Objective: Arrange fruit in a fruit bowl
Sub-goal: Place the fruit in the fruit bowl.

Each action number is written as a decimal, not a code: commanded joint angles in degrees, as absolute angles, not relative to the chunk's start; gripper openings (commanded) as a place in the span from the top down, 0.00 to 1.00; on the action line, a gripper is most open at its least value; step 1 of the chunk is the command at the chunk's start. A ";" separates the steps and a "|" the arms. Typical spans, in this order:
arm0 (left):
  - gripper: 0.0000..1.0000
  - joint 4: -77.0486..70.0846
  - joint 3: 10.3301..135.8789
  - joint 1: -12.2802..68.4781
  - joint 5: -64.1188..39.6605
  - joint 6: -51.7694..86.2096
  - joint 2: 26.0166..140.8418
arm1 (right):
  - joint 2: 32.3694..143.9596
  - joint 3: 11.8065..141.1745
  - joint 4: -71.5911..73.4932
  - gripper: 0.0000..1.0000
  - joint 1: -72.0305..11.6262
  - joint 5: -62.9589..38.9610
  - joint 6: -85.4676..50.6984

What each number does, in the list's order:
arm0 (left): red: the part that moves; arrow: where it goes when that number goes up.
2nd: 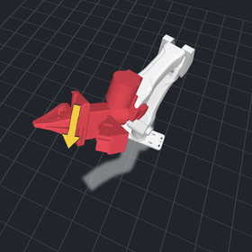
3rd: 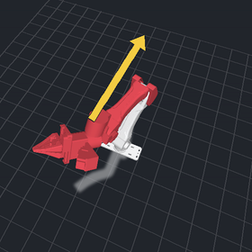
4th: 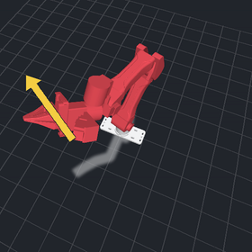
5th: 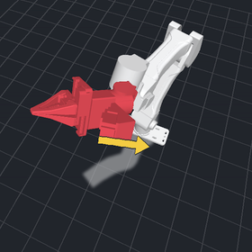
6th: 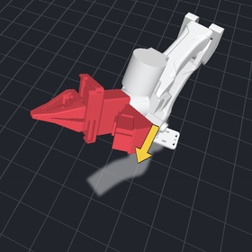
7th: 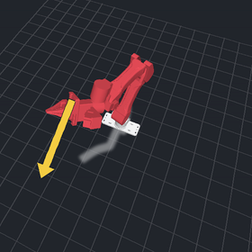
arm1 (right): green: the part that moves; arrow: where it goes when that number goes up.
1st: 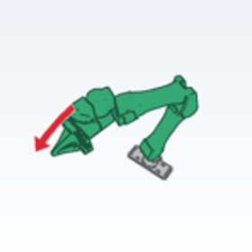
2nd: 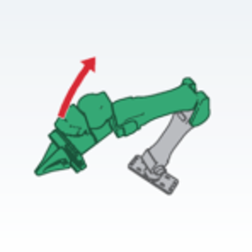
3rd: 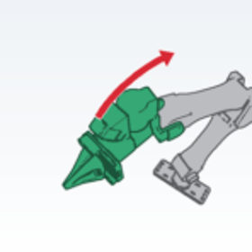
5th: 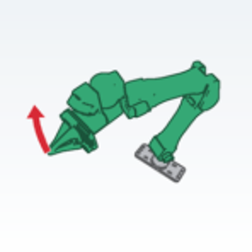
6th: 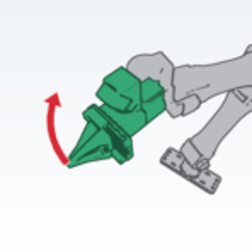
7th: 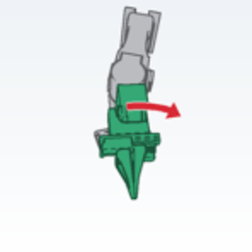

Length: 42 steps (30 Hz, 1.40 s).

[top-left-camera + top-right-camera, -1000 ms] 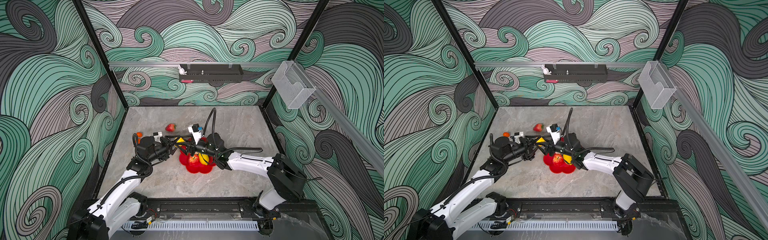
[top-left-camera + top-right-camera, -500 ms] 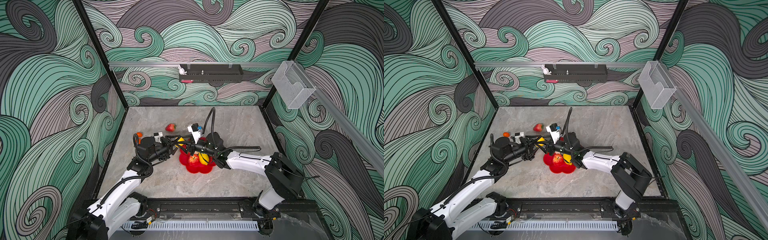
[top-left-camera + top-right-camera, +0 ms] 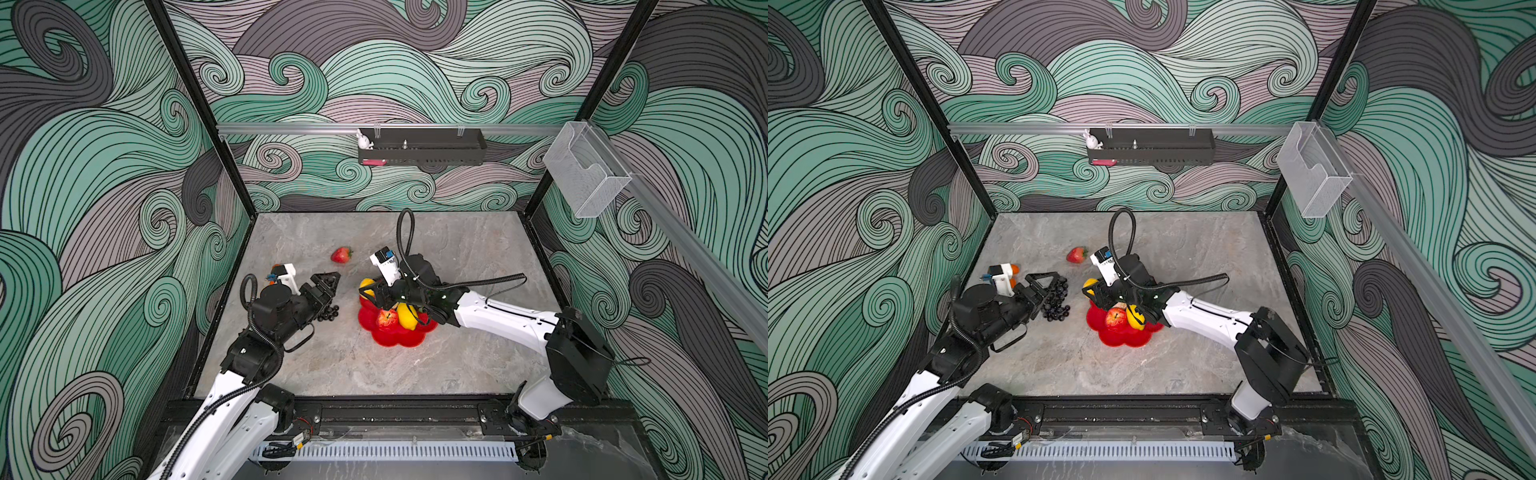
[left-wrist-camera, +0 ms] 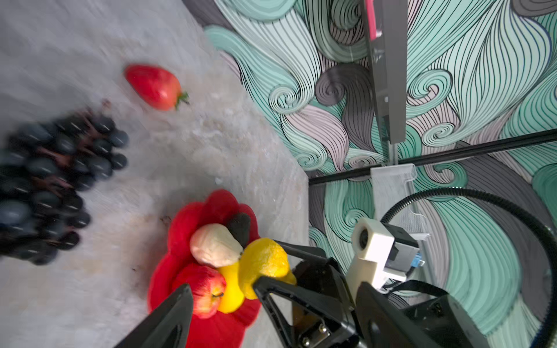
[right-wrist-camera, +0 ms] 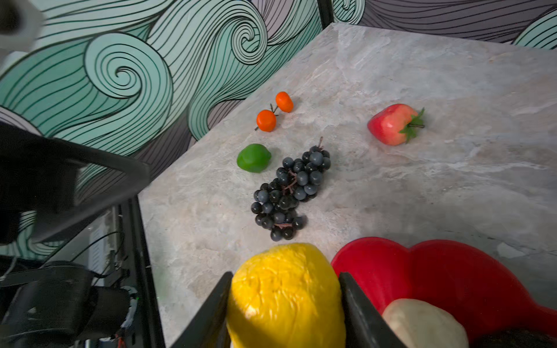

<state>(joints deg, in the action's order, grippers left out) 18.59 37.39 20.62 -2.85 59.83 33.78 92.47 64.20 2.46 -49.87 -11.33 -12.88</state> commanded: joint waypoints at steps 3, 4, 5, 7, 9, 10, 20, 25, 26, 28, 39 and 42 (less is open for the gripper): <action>0.12 32.84 36.46 20.10 16.83 44.36 28.51 | 98.58 74.85 -22.38 0.60 -49.66 -1.98 -5.77; 0.12 32.96 35.78 20.10 18.47 43.36 27.58 | 99.92 76.86 -25.10 0.60 -49.74 -1.15 -5.10; 0.12 33.16 35.24 20.13 19.47 42.54 26.91 | 101.23 78.25 -26.72 0.60 -49.81 -0.66 -4.65; 0.12 33.14 33.83 20.17 21.63 40.72 25.54 | 103.63 81.13 -29.65 0.60 -50.15 0.07 -3.84; 0.12 33.11 32.52 20.13 23.21 39.70 24.52 | 105.58 83.71 -31.87 0.60 -50.51 1.13 -3.46; 0.12 32.86 31.75 20.12 23.70 39.43 24.12 | 106.44 84.91 -32.92 0.59 -50.66 1.59 -3.23; 0.12 27.64 22.90 20.13 23.17 35.98 19.79 | 115.19 96.09 -41.75 0.58 -52.76 5.59 -0.38; 0.12 26.66 20.28 20.17 23.83 33.52 16.97 | 117.99 99.66 -44.07 0.58 -53.13 6.15 0.00; 0.12 26.64 20.06 20.09 24.11 33.25 16.51 | 118.47 100.29 -44.55 0.57 -53.17 6.23 0.13; 0.12 26.40 19.61 20.20 24.12 32.80 15.93 | 119.19 101.16 -44.94 0.57 -53.23 6.41 0.43; 0.12 26.26 19.34 20.17 24.62 32.52 16.26 | 123.04 105.13 -46.85 0.54 -53.55 7.49 0.99; 0.12 26.28 19.34 20.20 24.61 32.52 16.08 | 123.96 105.95 -47.19 0.54 -53.70 7.65 1.14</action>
<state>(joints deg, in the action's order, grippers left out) 27.22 19.38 20.38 23.22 33.41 16.51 122.98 104.25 -45.47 -53.32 6.48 0.54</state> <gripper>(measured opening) 0.879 0.506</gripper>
